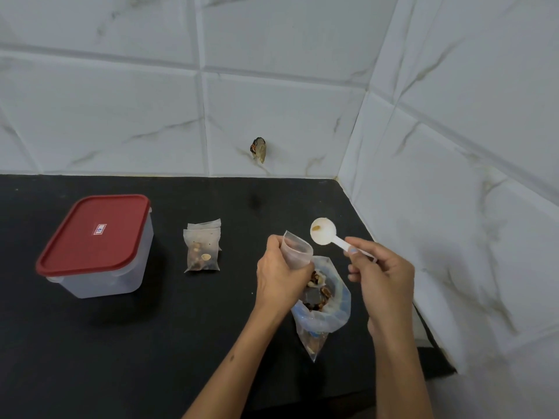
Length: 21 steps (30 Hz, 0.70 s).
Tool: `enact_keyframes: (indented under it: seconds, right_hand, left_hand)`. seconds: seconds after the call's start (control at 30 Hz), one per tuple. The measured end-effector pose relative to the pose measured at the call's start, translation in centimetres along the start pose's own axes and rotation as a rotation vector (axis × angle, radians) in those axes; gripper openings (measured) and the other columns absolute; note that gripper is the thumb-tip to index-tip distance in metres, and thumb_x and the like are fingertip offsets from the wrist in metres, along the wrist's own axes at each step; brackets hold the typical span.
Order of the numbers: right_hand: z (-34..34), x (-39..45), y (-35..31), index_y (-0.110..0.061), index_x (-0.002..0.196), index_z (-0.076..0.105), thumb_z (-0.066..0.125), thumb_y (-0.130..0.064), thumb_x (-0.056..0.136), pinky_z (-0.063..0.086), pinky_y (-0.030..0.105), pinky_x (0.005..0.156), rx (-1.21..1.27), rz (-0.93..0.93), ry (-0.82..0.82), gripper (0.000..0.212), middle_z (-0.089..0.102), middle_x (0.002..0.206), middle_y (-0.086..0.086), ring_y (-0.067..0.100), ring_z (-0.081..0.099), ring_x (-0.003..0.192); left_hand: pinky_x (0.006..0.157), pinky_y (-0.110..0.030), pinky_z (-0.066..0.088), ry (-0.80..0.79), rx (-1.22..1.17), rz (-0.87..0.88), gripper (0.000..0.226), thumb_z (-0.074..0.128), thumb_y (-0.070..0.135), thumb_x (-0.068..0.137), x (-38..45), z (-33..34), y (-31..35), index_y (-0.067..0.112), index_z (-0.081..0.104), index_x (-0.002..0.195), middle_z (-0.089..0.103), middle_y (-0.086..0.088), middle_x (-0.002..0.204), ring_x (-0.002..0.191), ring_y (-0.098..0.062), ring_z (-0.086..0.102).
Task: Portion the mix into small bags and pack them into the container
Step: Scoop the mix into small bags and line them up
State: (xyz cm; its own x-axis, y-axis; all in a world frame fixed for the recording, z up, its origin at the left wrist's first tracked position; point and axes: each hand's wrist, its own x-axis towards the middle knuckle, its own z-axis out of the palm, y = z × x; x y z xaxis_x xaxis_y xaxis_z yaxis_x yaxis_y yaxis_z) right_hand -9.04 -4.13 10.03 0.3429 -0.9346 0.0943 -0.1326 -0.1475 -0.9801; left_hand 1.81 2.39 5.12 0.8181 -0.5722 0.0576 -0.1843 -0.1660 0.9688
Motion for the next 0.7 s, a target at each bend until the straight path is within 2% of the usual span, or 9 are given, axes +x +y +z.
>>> enact_keyframes:
  seconds: [0.07, 0.1, 0.17, 0.2, 0.3, 0.4, 0.5, 0.6, 0.7]
  right_hand:
    - [-0.3, 0.5, 1.0, -0.025, 0.093, 0.071, 0.059, -0.006, 0.088, 0.053, 0.027, 0.074, -0.074, 0.046, -0.001, 0.023, 0.068, 0.086, -0.007, 0.011, 0.061, 0.081]
    - [-0.4, 0.8, 1.8, -0.023, 0.097, 0.071, 0.059, -0.006, 0.088, 0.051, 0.023, 0.072, -0.182, 0.047, -0.023, 0.022, 0.069, 0.092, -0.005, 0.008, 0.060, 0.082]
    - [-0.2, 1.2, 3.7, -0.017, 0.106, 0.069, 0.058, -0.007, 0.089, 0.042, 0.011, 0.062, -0.455, 0.029, -0.075, 0.023, 0.069, 0.101, -0.001, 0.000, 0.056, 0.076]
    - [0.1, 1.3, 4.6, -0.015, 0.109, 0.068, 0.058, -0.007, 0.089, 0.038, 0.009, 0.056, -0.561, 0.028, -0.088, 0.024, 0.068, 0.102, 0.000, -0.001, 0.054, 0.073]
    - [1.5, 1.4, 6.7, -0.016, 0.115, 0.065, 0.060, -0.011, 0.089, 0.040, 0.010, 0.057, -0.739, 0.054, -0.098, 0.027, 0.067, 0.104, 0.001, 0.005, 0.060, 0.082]
    - [3.0, 1.5, 7.9, -0.016, 0.116, 0.064, 0.057, -0.014, 0.091, 0.047, 0.017, 0.067, -0.818, 0.020, -0.078, 0.026, 0.064, 0.102, 0.000, 0.008, 0.059, 0.087]
    - [4.1, 1.5, 8.3, -0.014, 0.117, 0.062, 0.054, -0.015, 0.093, 0.047, 0.020, 0.073, -0.828, -0.070, -0.063, 0.025, 0.058, 0.100, 0.000, 0.009, 0.054, 0.090]
    - [5.1, 1.5, 8.7, -0.014, 0.116, 0.063, 0.053, -0.012, 0.092, 0.044, 0.018, 0.074, -0.815, -0.118, -0.120, 0.025, 0.058, 0.101, 0.000, 0.009, 0.052, 0.091]
    - [5.0, 2.1, 8.8, -0.012, 0.112, 0.065, 0.052, -0.002, 0.090, 0.047, 0.020, 0.078, -0.785, -0.107, -0.242, 0.028, 0.061, 0.107, 0.004, 0.013, 0.056, 0.095]
  left_hand:
    - [0.061, -0.015, 0.042, 0.028, 0.013, -0.043, 0.038, 0.075, 0.025, 0.076, 0.0, -0.4, -0.5, 0.024, 0.045, 0.100, 0.053, 0.011, 0.091, 0.082, -0.002, 0.054]
    - [0.060, -0.015, 0.041, 0.041, 0.032, -0.068, 0.039, 0.075, 0.026, 0.075, 0.1, -0.5, -0.9, 0.024, 0.044, 0.098, 0.052, 0.011, 0.090, 0.082, -0.002, 0.053]
    - [0.058, -0.015, 0.038, 0.041, 0.074, -0.132, 0.040, 0.077, 0.028, 0.074, 0.4, -0.6, -1.6, 0.022, 0.044, 0.097, 0.050, 0.011, 0.088, 0.084, -0.005, 0.053]
    - [0.056, -0.016, 0.037, 0.032, 0.088, -0.167, 0.042, 0.078, 0.029, 0.073, 0.5, -0.6, -1.9, 0.021, 0.045, 0.097, 0.050, 0.011, 0.088, 0.084, -0.005, 0.052]
    - [0.054, -0.016, 0.036, -0.025, 0.099, -0.268, 0.046, 0.080, 0.030, 0.071, 0.7, -0.2, -2.7, 0.021, 0.044, 0.099, 0.050, 0.011, 0.089, 0.083, -0.006, 0.051]
    - [0.058, -0.019, 0.041, -0.079, 0.058, -0.336, 0.046, 0.080, 0.024, 0.070, 0.9, 0.4, -3.5, 0.020, 0.046, 0.101, 0.052, 0.007, 0.095, 0.088, -0.010, 0.053]
    - [0.064, -0.024, 0.049, -0.137, -0.068, -0.404, 0.038, 0.076, 0.015, 0.072, 1.1, 0.6, -3.9, 0.019, 0.052, 0.102, 0.059, 0.003, 0.095, 0.084, -0.009, 0.058]
    - [0.067, -0.027, 0.055, -0.218, -0.242, -0.454, 0.018, 0.067, 0.004, 0.078, 1.0, 0.5, -3.8, 0.018, 0.062, 0.090, 0.068, -0.003, 0.084, 0.077, -0.012, 0.065]
    - [0.069, -0.033, 0.054, -0.205, -0.376, -0.480, 0.019, 0.058, -0.005, 0.079, 0.9, 0.4, -4.0, 0.010, 0.062, 0.090, 0.067, -0.009, 0.081, 0.074, -0.017, 0.066]
